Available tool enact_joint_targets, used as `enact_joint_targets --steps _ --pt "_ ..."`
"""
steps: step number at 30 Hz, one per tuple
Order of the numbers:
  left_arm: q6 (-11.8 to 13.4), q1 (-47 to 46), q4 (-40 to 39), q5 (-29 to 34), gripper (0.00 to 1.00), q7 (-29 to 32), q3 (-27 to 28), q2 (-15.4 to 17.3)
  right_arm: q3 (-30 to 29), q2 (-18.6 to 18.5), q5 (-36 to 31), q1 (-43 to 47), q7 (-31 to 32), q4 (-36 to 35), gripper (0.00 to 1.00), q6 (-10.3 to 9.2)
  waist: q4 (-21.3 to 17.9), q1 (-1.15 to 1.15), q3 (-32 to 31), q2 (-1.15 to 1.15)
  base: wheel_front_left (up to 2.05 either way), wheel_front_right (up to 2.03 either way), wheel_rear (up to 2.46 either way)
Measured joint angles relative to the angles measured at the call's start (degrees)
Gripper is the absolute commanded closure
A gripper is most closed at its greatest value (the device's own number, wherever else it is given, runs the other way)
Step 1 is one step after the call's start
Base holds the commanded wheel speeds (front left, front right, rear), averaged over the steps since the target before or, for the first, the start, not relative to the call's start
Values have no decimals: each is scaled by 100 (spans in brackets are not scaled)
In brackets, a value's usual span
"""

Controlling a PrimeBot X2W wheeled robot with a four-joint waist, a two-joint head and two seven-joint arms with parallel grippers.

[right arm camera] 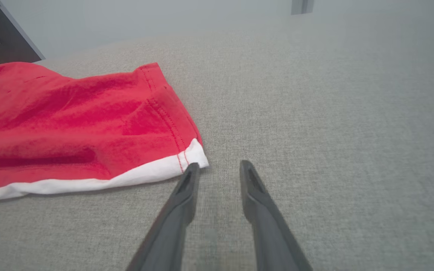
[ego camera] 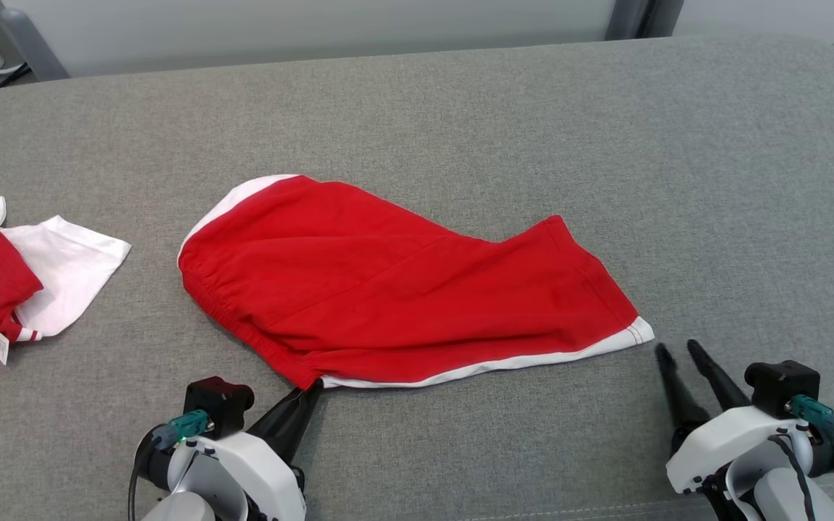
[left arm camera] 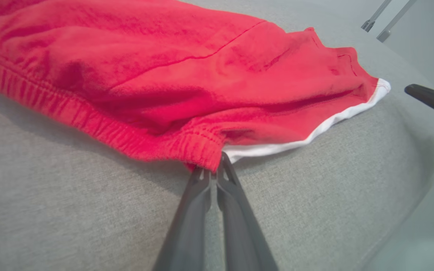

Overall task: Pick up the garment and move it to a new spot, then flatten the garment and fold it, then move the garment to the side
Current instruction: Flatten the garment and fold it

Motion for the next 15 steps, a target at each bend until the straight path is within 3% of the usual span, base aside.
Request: enact_joint_targets --steps 15 --pt "46 -4 -146 -4 100 96 -73 54 422 208 -45 -499 69 528 0 0 32 0 41 0 0 0 0"
